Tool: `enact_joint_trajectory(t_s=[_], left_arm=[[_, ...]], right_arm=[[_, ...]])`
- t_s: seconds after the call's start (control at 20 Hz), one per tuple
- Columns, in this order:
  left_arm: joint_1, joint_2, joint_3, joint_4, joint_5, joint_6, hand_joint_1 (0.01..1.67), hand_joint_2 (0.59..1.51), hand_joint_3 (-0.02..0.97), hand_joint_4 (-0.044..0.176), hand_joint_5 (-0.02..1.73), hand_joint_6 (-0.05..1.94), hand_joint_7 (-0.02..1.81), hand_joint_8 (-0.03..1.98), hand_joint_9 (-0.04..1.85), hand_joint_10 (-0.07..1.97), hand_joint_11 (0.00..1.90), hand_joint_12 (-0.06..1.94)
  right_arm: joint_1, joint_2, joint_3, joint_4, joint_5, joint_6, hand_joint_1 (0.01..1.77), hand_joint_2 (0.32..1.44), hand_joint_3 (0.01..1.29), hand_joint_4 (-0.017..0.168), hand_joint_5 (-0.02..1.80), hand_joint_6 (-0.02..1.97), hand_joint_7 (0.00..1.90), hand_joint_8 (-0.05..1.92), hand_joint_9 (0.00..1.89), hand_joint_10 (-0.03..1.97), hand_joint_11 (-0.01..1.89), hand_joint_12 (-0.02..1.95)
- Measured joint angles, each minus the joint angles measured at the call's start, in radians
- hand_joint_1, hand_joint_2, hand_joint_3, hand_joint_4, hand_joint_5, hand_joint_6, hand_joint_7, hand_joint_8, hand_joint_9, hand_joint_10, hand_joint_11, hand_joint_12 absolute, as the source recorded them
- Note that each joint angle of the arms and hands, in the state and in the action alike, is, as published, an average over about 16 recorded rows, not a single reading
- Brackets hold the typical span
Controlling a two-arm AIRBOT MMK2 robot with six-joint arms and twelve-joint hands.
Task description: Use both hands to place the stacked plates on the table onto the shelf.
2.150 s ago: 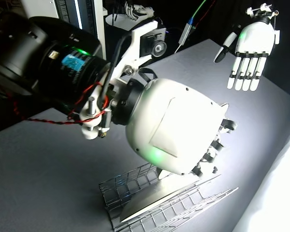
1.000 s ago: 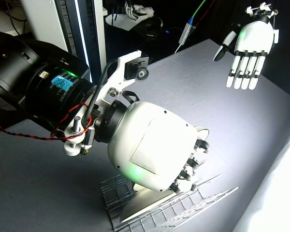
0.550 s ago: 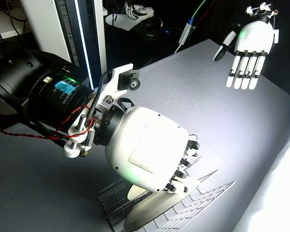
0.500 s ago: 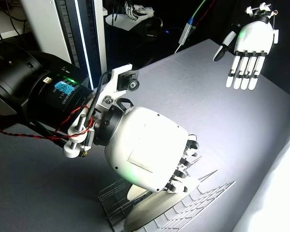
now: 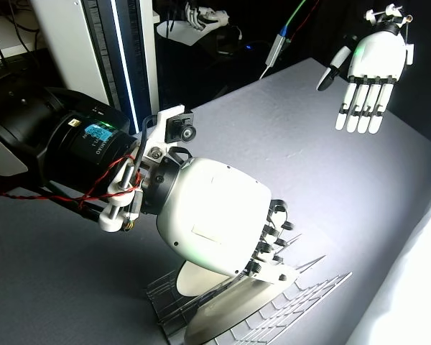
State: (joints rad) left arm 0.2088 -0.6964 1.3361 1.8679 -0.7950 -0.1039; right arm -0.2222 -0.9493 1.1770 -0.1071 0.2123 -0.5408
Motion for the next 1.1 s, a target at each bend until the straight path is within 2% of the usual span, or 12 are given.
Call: enact_joint_trajectory(t_s=[0.15, 0.35, 0.8, 1.1], left_arm=[[0.001, 0.0, 0.0, 0.0, 0.0, 0.0, 0.01, 1.106, 0.013, -0.001, 0.02, 0.0, 0.02, 0.01, 0.02, 0.01, 0.01, 0.0], [0.003, 0.0, 0.001, -0.002, -0.001, -0.001, 0.01, 1.106, 0.014, -0.001, 0.02, 0.0, 0.02, 0.01, 0.02, 0.01, 0.01, 0.0], [0.013, -0.002, 0.008, -0.013, -0.005, -0.008, 0.01, 1.107, 0.014, 0.0, 0.02, 0.0, 0.01, 0.01, 0.02, 0.01, 0.01, 0.0], [0.022, -0.005, 0.017, -0.028, -0.012, -0.018, 0.01, 1.107, 0.014, 0.0, 0.02, 0.0, 0.01, 0.01, 0.02, 0.01, 0.01, 0.0]], right_arm=[[-0.009, 0.0, 0.0, -0.022, 0.017, -0.003, 1.13, 1.0, 0.01, -0.005, 0.73, 0.21, 0.79, 0.11, 0.73, 0.13, 0.33, 1.27], [-0.017, 0.0, 0.0, -0.039, 0.036, -0.007, 1.05, 1.0, 0.01, -0.006, 0.58, 0.02, 0.62, 0.0, 0.59, 0.04, 0.21, 1.15], [-0.025, 0.0, 0.0, -0.137, 0.116, -0.018, 0.91, 0.98, 0.01, -0.006, 0.21, 0.02, 0.25, 0.0, 0.25, 0.01, 0.04, 0.66], [-0.025, 0.0, -0.01, -0.315, 0.219, -0.021, 0.83, 0.96, 0.01, -0.003, 0.06, 0.02, 0.11, 0.0, 0.12, 0.01, 0.02, 0.41]])
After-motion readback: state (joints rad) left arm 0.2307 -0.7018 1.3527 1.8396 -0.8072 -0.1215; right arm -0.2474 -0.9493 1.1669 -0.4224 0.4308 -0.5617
